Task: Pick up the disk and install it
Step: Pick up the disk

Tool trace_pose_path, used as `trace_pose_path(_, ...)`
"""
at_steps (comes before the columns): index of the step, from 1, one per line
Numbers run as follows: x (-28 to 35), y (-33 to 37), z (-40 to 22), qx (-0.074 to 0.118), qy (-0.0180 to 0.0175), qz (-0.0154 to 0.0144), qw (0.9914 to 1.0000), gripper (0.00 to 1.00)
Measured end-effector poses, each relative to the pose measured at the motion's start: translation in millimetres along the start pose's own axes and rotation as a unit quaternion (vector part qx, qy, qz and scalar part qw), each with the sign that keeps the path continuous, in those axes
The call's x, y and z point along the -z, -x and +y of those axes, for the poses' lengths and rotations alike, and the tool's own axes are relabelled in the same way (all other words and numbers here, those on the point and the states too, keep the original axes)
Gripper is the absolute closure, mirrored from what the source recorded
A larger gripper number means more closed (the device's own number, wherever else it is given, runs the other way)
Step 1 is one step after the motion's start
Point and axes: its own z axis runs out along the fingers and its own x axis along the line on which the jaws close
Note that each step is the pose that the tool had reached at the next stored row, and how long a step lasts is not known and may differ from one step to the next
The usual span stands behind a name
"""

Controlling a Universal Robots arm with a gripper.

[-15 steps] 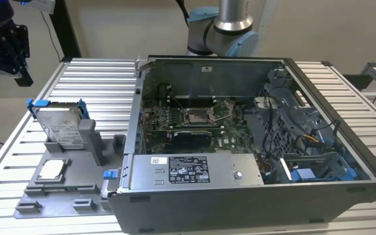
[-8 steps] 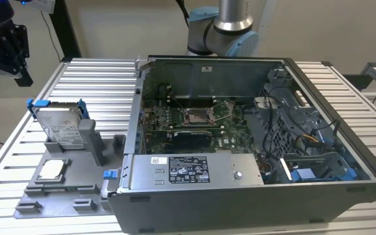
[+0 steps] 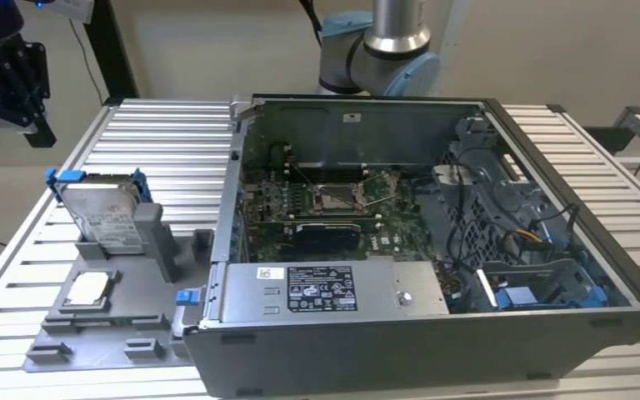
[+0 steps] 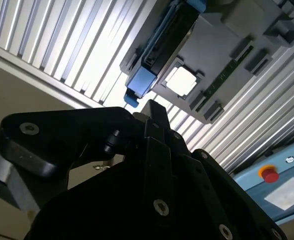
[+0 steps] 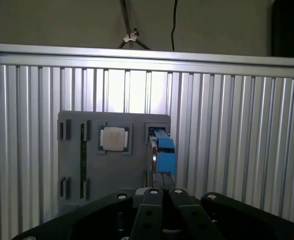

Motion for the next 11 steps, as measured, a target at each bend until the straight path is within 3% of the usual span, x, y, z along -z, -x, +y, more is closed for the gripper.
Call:
trace_pose_path(3,0.0,0.0,0.0,0.000,0.0000,0.0003,1.00000,1.00)
trace_pose_path(4,0.0,0.1,0.1,0.000,0.0000,0.0003,1.00000,0.00)
trace_pose_path(11,0.1,0.0,0.0,0.000,0.0001,0.0016,1.00000,0.00)
